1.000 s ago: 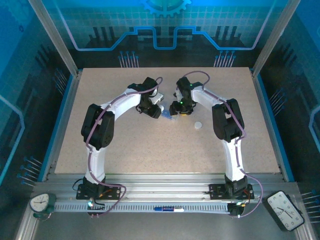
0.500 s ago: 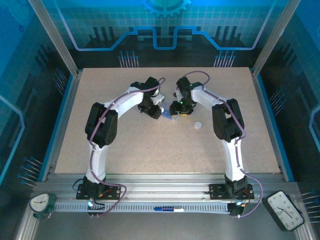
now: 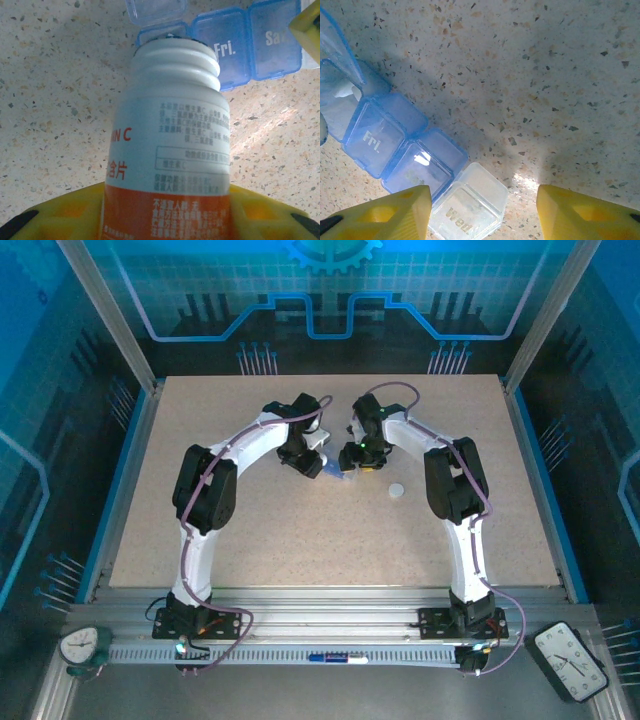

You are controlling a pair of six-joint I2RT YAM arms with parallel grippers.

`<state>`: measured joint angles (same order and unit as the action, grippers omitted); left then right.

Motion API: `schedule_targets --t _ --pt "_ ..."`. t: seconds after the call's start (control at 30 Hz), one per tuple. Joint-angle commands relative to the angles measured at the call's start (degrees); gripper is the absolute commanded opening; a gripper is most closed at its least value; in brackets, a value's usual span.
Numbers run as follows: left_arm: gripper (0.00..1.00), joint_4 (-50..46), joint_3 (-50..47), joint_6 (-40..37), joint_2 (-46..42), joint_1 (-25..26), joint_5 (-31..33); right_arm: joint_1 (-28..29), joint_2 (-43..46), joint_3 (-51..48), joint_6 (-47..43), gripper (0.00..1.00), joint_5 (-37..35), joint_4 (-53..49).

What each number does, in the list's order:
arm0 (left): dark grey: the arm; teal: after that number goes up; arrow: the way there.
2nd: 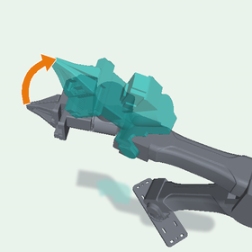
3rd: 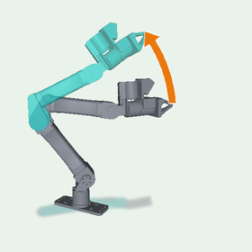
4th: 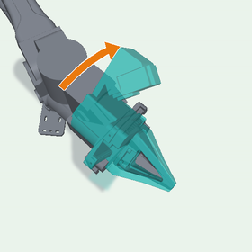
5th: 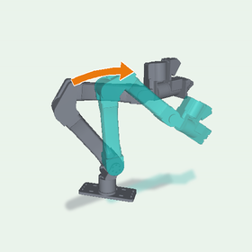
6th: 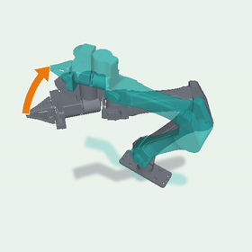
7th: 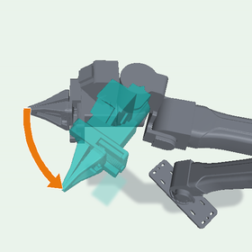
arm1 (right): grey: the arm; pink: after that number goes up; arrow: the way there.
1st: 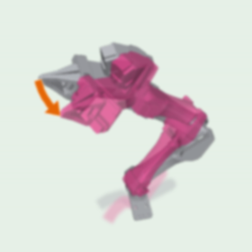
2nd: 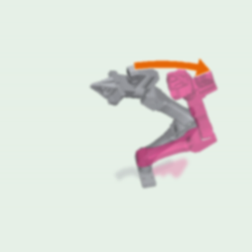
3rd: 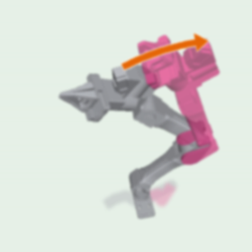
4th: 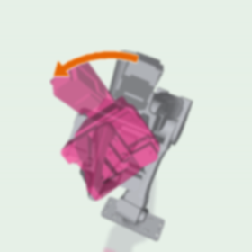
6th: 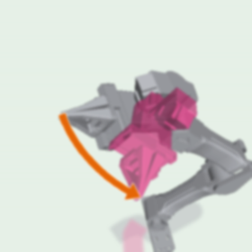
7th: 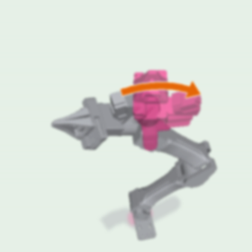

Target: Sort the pills into containers

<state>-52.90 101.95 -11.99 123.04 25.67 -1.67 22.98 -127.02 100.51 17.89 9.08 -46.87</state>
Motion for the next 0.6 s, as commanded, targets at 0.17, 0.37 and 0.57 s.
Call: schedule_targets --t 0.17,0.37,0.57 --pt "0.00 -0.04 -0.03 -0.45 0.16 0.42 -0.44 0.76 -1.74 0.76 -0.38 0.59 0.36 -0.94" --pt "0.00 4.56 -3.76 0.80 -2.64 0.23 -1.52 0.48 -1.56 1.22 0.21 0.59 0.94 -0.94" --pt "0.00 9.27 -8.20 2.27 -5.25 -0.01 -2.19 0.31 -1.39 1.32 0.58 0.59 1.28 -0.94"
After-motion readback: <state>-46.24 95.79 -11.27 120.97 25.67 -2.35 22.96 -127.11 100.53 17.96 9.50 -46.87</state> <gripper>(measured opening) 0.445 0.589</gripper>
